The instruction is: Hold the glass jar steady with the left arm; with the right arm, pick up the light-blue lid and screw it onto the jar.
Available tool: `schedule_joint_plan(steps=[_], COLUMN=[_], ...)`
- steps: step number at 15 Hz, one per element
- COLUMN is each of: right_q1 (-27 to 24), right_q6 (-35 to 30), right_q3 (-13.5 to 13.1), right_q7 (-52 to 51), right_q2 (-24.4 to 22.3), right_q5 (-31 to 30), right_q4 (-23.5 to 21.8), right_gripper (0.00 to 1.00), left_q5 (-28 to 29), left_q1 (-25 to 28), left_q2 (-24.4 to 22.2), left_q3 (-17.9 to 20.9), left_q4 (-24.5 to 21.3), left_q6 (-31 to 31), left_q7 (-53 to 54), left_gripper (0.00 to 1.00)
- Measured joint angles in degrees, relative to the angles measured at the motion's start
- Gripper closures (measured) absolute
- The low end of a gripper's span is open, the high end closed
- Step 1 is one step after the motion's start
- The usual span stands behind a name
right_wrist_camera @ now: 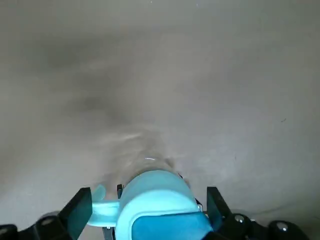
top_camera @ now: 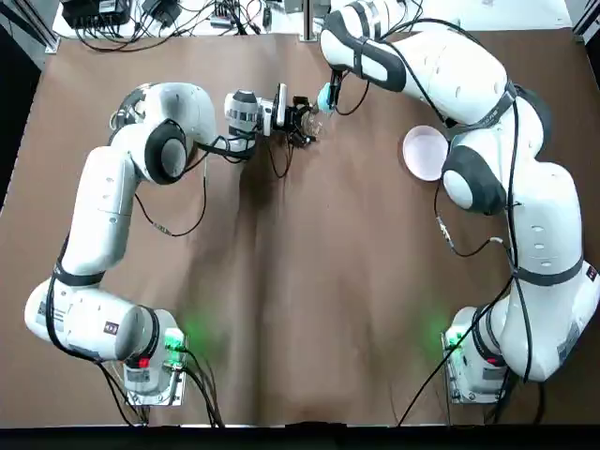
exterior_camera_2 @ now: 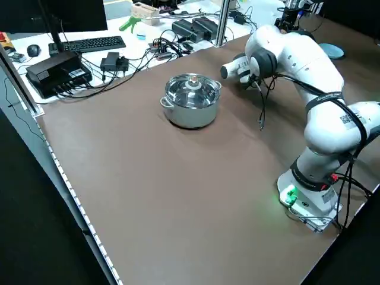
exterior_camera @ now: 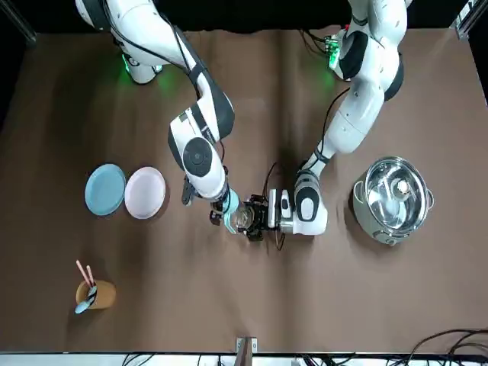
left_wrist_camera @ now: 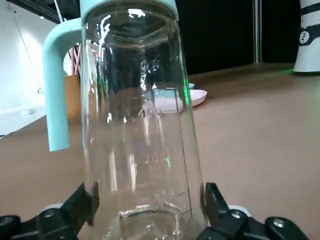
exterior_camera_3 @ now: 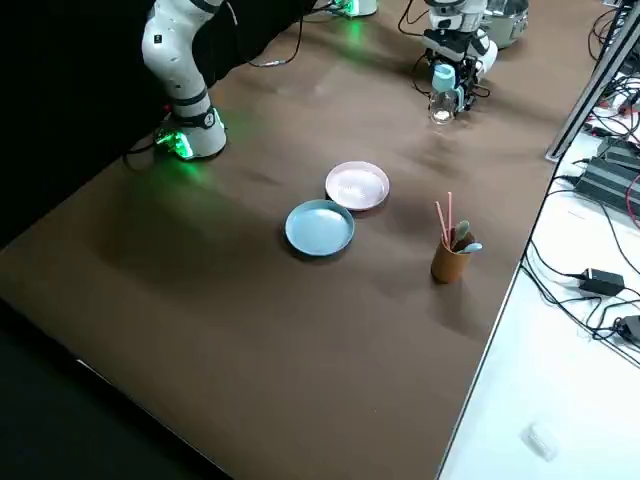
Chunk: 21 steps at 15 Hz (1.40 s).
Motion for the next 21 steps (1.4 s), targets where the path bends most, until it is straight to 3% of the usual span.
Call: schedule_joint_plan(steps=[21], right_q1=[0.14], right_q6=[6.21], right_q3=[1.96], right_q7=[-3.85], right_q2=[0.11], right_q5=[2.14], right_q4=[0.0], right_gripper=[0.0], left_q5=[0.02], left_q1=[0.02], left_q2=[0.01], left_q3=[0.56], left_q4=[-0.09], left_q6=[0.04], left_q7=[-0.35], left_gripper=[0.05])
